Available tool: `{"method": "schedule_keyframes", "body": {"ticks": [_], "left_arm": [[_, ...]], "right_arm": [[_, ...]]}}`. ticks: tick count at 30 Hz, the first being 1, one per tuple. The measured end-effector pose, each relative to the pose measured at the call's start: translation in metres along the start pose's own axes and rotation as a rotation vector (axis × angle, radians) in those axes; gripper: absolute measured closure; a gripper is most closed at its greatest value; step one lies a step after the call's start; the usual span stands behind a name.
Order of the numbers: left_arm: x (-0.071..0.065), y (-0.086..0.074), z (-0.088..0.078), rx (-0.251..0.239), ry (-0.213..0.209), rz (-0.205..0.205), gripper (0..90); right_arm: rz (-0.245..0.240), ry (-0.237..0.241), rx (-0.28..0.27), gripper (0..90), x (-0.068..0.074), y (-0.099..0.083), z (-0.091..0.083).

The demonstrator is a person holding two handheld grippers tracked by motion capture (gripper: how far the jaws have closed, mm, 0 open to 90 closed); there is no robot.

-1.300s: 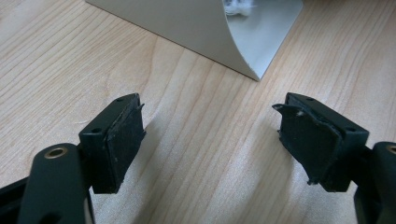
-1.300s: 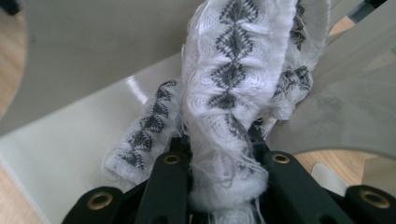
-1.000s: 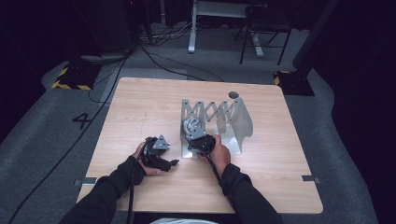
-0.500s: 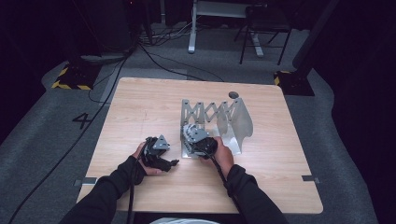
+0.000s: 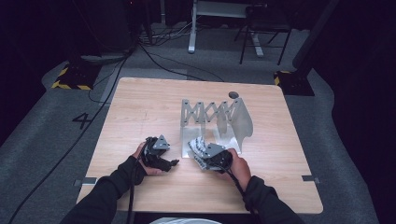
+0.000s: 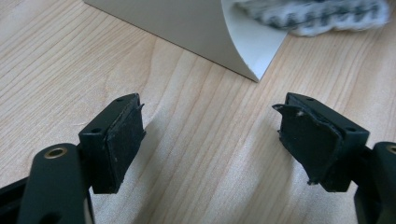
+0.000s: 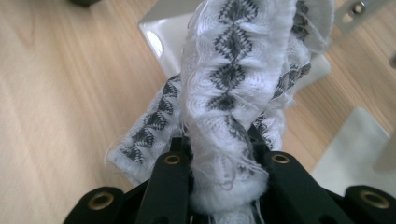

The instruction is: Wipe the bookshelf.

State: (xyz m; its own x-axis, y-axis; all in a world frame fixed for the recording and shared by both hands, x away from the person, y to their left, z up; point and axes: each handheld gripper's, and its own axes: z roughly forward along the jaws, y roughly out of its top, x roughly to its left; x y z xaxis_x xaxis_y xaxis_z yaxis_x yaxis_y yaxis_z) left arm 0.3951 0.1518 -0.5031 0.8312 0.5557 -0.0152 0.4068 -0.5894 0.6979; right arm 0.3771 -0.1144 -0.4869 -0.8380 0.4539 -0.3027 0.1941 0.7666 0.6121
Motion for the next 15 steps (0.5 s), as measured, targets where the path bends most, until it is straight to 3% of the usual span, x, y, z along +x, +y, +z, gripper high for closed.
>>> {"method": "schedule_keyframes", "body": {"ticks": [10, 15], "left_arm": [[0.0, 0.0, 0.0, -0.001, 0.0, -0.001, 22.0], [0.0, 0.0, 0.0, -0.001, 0.001, -0.001, 21.9]], "right_arm": [[0.06, 0.015, -0.089, 78.8, -0.018, -0.037, -0.06], [0.05, 0.058, -0.092, 78.5, -0.012, -0.057, -0.08]]}}
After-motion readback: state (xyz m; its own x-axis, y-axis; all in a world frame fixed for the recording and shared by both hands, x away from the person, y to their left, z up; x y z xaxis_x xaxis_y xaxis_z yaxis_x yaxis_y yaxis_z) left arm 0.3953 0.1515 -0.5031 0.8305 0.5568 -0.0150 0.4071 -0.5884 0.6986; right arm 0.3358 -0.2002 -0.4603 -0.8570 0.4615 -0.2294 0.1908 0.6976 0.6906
